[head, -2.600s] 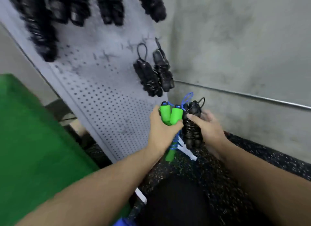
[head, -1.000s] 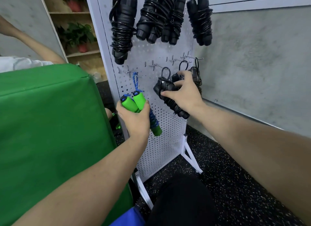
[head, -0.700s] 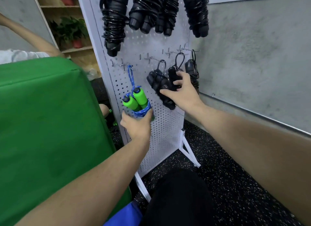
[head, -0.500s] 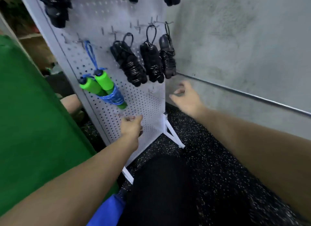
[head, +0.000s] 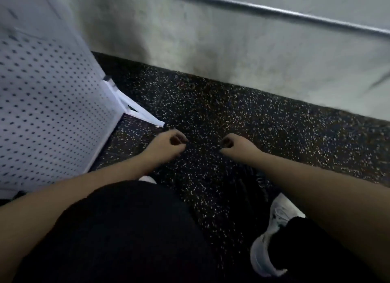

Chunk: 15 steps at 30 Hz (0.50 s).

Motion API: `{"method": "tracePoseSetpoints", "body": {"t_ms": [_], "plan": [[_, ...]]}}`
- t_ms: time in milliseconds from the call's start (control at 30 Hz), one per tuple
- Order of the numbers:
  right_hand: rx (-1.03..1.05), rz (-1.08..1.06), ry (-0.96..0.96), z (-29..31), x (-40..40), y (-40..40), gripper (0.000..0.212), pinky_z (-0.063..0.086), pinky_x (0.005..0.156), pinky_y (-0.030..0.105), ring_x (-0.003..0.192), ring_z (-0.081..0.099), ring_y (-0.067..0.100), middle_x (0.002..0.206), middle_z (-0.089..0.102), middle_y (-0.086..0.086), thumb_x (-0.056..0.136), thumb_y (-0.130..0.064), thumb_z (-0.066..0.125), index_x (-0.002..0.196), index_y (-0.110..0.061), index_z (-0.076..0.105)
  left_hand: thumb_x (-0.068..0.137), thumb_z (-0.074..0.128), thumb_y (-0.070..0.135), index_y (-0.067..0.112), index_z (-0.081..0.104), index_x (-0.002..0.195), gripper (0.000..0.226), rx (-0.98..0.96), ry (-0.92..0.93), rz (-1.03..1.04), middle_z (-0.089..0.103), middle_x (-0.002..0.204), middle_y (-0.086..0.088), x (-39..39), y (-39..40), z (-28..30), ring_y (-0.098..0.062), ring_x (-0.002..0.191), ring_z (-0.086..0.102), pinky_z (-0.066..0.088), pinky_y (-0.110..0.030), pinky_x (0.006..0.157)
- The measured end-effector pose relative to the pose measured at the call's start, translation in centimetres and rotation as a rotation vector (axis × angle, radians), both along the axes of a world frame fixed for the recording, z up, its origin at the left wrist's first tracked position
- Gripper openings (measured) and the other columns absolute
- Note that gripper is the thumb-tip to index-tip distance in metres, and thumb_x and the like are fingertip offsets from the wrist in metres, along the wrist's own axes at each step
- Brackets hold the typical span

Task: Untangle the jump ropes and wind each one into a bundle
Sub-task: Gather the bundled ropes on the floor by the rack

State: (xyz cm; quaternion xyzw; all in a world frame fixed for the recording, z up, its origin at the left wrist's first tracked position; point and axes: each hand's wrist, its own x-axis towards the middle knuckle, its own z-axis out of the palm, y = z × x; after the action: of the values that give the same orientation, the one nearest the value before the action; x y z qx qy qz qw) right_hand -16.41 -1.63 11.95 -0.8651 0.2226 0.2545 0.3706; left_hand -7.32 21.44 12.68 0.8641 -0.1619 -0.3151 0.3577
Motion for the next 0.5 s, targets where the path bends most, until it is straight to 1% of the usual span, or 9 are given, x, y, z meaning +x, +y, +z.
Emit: {"method": "tracePoseSetpoints", "body": {"t_ms": [100,200,233,300,333,367,433,467,500], "plan": [[-0.019,-0.052,0.068,-4.1,-2.6,-2.6,0.032,0.05,0.083,0.032,0.103,0.062,0.022,0.116,0.065,0.005,0.093,-0.027,0.065,0.124,-0.018,0.058,0.097,0.069,0.022,0.014,0.065,0.112,0.018,0.084,0.245,-0.144,0.069,0.104,-0.012,-0.8,-5.2,-4.0,-0.02,0.078,0.065,0.056,-0.033,0.069],[-0.105,-0.133,0.091,-7.3,-5.6,-5.1,0.024,0.05,0.087,0.034,0.106,0.061,0.025,0.114,0.064,0.006,0.089,-0.028,0.066,0.111,-0.02,0.06,0.095,0.072,0.029,0.009,0.062,0.114,0.03,0.231,0.465,-0.196,0.068,0.097,-0.01,-2.9,-9.8,-8.0,-0.019,0.075,0.065,0.058,-0.032,0.068],[-0.142,-0.162,0.114,-8.1,-6.5,-6.0,0.027,0.05,0.089,0.036,0.109,0.059,0.027,0.117,0.061,0.007,0.088,-0.03,0.066,0.113,-0.02,0.059,0.093,0.074,0.034,0.009,0.06,0.113,0.035,0.267,0.548,-0.191,0.067,0.095,-0.009,-3.9,-11.1,-9.2,-0.019,0.072,0.063,0.058,-0.033,0.069],[-0.226,-0.192,0.187,-9.7,-8.2,-7.5,0.044,0.047,0.097,0.04,0.12,0.051,0.035,0.127,0.052,0.01,0.087,-0.036,0.067,0.125,-0.018,0.054,0.088,0.077,0.045,0.012,0.058,0.111,0.045,0.311,0.657,-0.207,0.066,0.095,-0.008,-6.0,-13.1,-11.2,-0.019,0.07,0.063,0.058,-0.034,0.071],[-0.24,-0.209,0.228,-10.3,-9.0,-8.1,0.054,0.045,0.101,0.041,0.124,0.048,0.038,0.132,0.047,0.011,0.086,-0.04,0.069,0.131,-0.019,0.05,0.085,0.077,0.051,0.013,0.056,0.117,0.054,0.323,0.683,-0.221,0.066,0.099,-0.006,-7.0,-14.1,-11.9,-0.019,0.074,0.064,0.058,-0.034,0.072],[-0.214,-0.238,0.262,-11.0,-9.7,-8.6,0.061,0.045,0.102,0.042,0.126,0.048,0.038,0.135,0.046,0.011,0.085,-0.042,0.071,0.136,-0.019,0.046,0.082,0.078,0.056,0.014,0.051,0.128,0.069,0.332,0.695,-0.214,0.065,0.107,-0.006,-8.0,-14.9,-12.7,-0.019,0.082,0.066,0.058,-0.034,0.073],[-0.083,-0.321,0.27,-12.1,-10.8,-8.9,0.07,0.048,0.094,0.036,0.119,0.055,0.032,0.128,0.053,0.007,0.082,-0.043,0.077,0.137,-0.02,0.04,0.077,0.08,0.06,0.015,0.022,0.15,0.103,0.36,0.672,-0.139,0.058,0.129,-0.008,-9.6,-16.2,-14.1,-0.022,0.102,0.064,0.058,-0.035,0.077],[-0.022,-0.349,0.263,-12.6,-11.1,-8.9,0.073,0.048,0.09,0.034,0.114,0.059,0.028,0.121,0.057,0.003,0.081,-0.042,0.079,0.136,-0.02,0.037,0.075,0.082,0.06,0.016,0.012,0.152,0.114,0.379,0.633,-0.107,0.052,0.137,-0.009,-10.2,-16.5,-14.6,-0.023,0.11,0.06,0.057,-0.036,0.083],[0.013,-0.362,0.249,-13.1,-11.3,-8.7,0.076,0.048,0.087,0.033,0.11,0.061,0.026,0.116,0.059,0.002,0.079,-0.042,0.08,0.136,-0.021,0.034,0.071,0.084,0.06,0.015,0.01,0.152,0.118,0.402,0.566,-0.096,0.046,0.142,-0.01,-10.7,-16.6,-15.3,-0.024,0.118,0.056,0.056,-0.038,0.091]]}}
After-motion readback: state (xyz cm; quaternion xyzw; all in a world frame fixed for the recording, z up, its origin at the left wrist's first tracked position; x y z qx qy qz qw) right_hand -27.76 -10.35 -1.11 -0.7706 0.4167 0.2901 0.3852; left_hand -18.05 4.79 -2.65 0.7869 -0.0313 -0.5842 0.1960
